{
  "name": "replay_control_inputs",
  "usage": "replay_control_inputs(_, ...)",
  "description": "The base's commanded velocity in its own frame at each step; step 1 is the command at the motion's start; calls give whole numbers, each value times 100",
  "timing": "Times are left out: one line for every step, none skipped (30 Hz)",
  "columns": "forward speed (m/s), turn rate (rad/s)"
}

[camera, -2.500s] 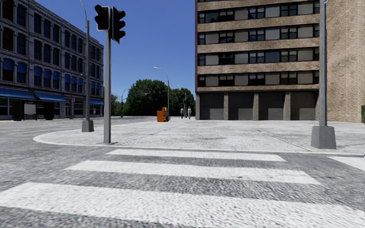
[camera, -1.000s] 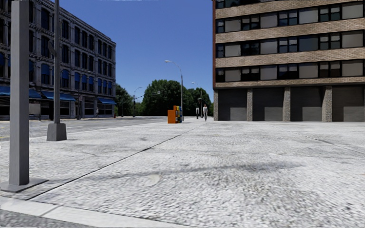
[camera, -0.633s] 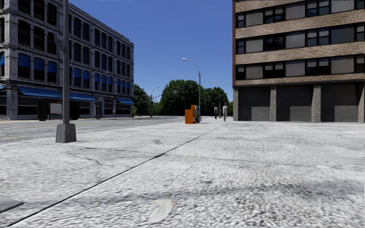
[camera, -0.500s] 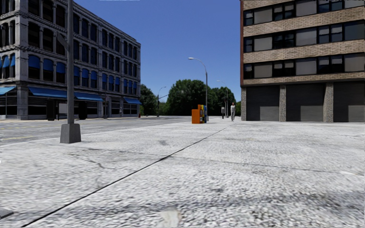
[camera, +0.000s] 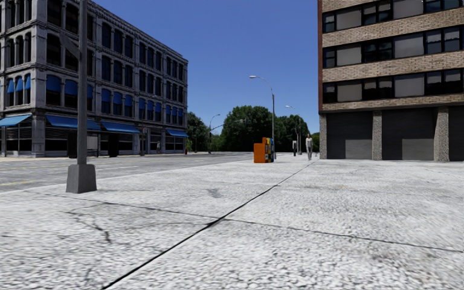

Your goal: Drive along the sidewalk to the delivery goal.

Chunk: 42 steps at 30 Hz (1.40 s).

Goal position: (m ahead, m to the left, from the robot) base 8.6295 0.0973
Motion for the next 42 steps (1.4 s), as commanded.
replay_control_inputs(139, 0)
replay_control_inputs(139, 0)
replay_control_inputs(139, 0)
replay_control_inputs(139, 0)
replay_control_inputs(139, 0)
replay_control_inputs(139, 0)
replay_control_inputs(139, 0)
replay_control_inputs(140, 0)
replay_control_inputs(140, 0)
replay_control_inputs(140, 0)
replay_control_inputs(140, 0)
replay_control_inputs(140, 0)
replay_control_inputs(140, 0)
replay_control_inputs(200, 0)
replay_control_inputs(200, 0)
replay_control_inputs(200, 0)
replay_control_inputs(200, 0)
replay_control_inputs(200, 0)
replay_control_inputs(200, 0)
replay_control_inputs(200, 0)
replay_control_inputs(200, 0)
replay_control_inputs(200, 0)
replay_control_inputs(200, 0)
replay_control_inputs(200, 0)
replay_control_inputs(200, 0)
replay_control_inputs(200, 0)
replay_control_inputs(200, 0)
replay_control_inputs(200, 0)
replay_control_inputs(200, 0)
replay_control_inputs(200, 0)
replay_control_inputs(200, 0)
replay_control_inputs(200, 0)
replay_control_inputs(200, 0)
replay_control_inputs(200, 0)
replay_control_inputs(200, 0)
replay_control_inputs(200, 0)
replay_control_inputs(200, 0)
replay_control_inputs(200, 0)
replay_control_inputs(200, 0)
replay_control_inputs(200, 0)
replay_control_inputs(200, 0)
replay_control_inputs(200, 0)
